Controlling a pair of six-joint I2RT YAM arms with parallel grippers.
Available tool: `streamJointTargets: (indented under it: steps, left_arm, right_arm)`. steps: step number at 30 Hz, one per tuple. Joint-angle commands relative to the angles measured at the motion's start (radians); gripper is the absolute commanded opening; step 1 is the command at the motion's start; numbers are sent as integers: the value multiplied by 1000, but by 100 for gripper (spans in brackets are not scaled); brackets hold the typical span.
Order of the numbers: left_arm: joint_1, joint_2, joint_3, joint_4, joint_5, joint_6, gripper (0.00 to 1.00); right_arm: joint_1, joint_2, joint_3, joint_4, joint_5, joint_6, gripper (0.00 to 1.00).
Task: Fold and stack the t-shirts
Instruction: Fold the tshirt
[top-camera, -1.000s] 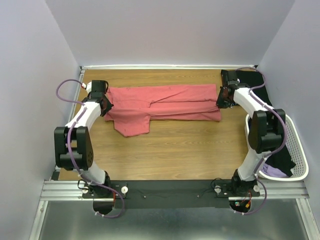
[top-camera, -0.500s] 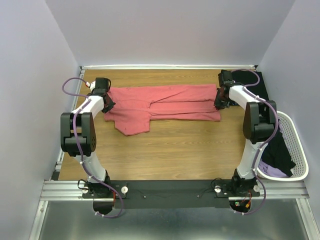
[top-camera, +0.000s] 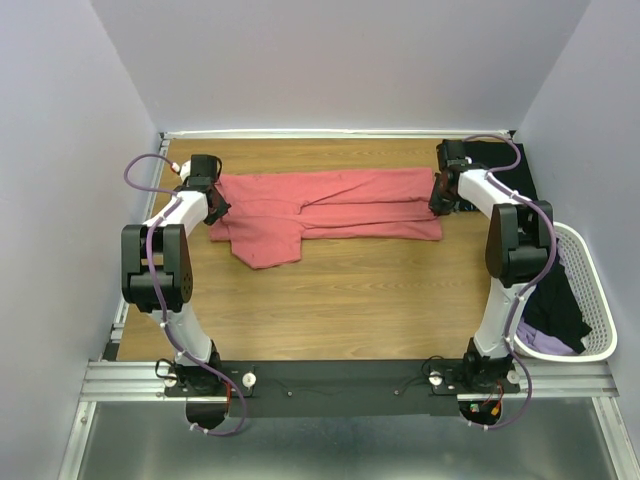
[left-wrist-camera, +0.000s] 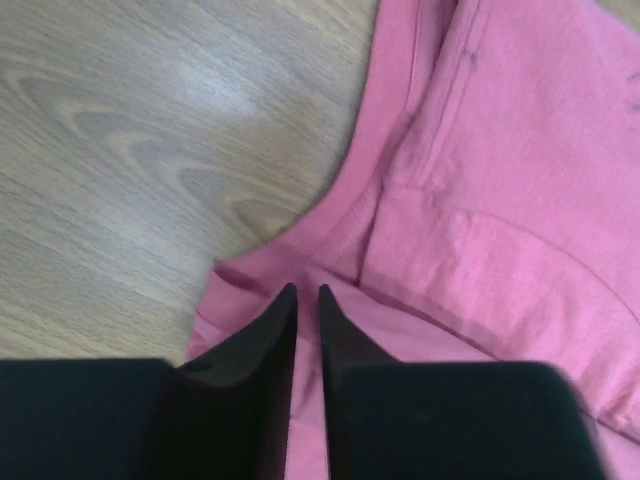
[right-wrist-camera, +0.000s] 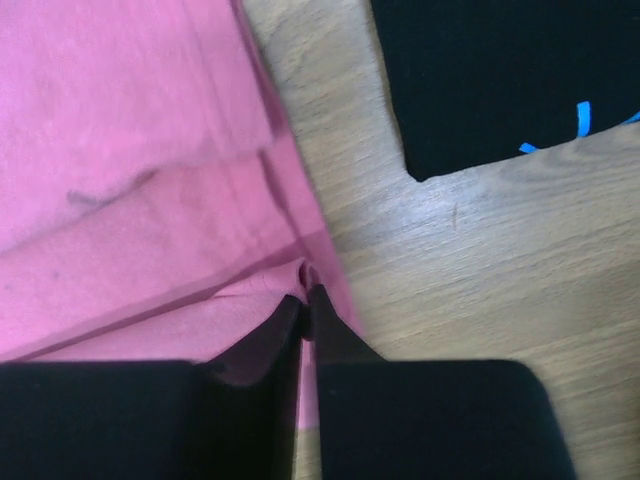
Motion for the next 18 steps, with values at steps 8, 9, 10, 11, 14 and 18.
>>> streamJointTargets:
  steps: [8,9,10,11,14,18]
  left_arm:
    - [6,-177,-77,65,-36,49,86]
    - [-6,-234,-109,56,-40,50,87]
    - [-15,-263,-129,53,-43,53,87]
    - [-15,-294,-152,50,-48,53,87]
    - [-75,-404,-264,41,-42,41,87]
    - [-120,-501,-430,41,32,15,85]
  right_arm:
    - [38,-115,-28,37,25,-39,54]
    - [69,-161,-41,41,16,-38,56]
    - [86,-188,-53,44,8,-35,57]
    - [104,-213,-88,49,3,-29,57]
    - [205,-280,-149,93,-66,2,57]
    - [360,-327,-287,277,-315,106,57]
